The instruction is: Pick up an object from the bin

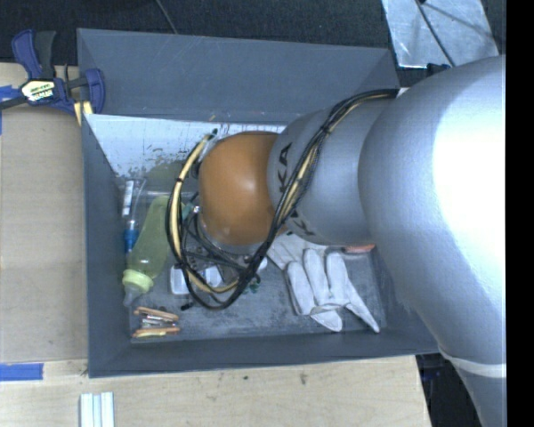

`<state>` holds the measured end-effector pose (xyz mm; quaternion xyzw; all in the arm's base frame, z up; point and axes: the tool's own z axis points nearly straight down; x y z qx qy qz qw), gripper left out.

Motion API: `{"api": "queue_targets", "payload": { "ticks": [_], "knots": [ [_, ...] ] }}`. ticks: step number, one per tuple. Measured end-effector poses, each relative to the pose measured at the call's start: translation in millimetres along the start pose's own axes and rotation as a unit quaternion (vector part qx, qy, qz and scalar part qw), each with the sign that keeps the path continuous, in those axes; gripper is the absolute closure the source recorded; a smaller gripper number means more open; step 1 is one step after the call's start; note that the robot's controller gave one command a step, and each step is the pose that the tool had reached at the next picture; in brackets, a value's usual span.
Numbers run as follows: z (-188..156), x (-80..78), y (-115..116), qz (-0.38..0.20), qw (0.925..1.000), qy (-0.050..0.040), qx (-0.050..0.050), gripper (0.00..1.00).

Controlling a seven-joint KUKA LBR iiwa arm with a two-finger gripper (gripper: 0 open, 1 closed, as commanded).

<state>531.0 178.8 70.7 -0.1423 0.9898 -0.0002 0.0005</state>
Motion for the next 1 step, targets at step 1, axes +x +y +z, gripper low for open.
{"api": "queue_targets", "payload": {
  "ticks": [1],
  "knots": [
    [-5.6, 1.7, 0.3, 0.000, 1.0000, 0.0022, 0.000, 1.00]
  ]
}}
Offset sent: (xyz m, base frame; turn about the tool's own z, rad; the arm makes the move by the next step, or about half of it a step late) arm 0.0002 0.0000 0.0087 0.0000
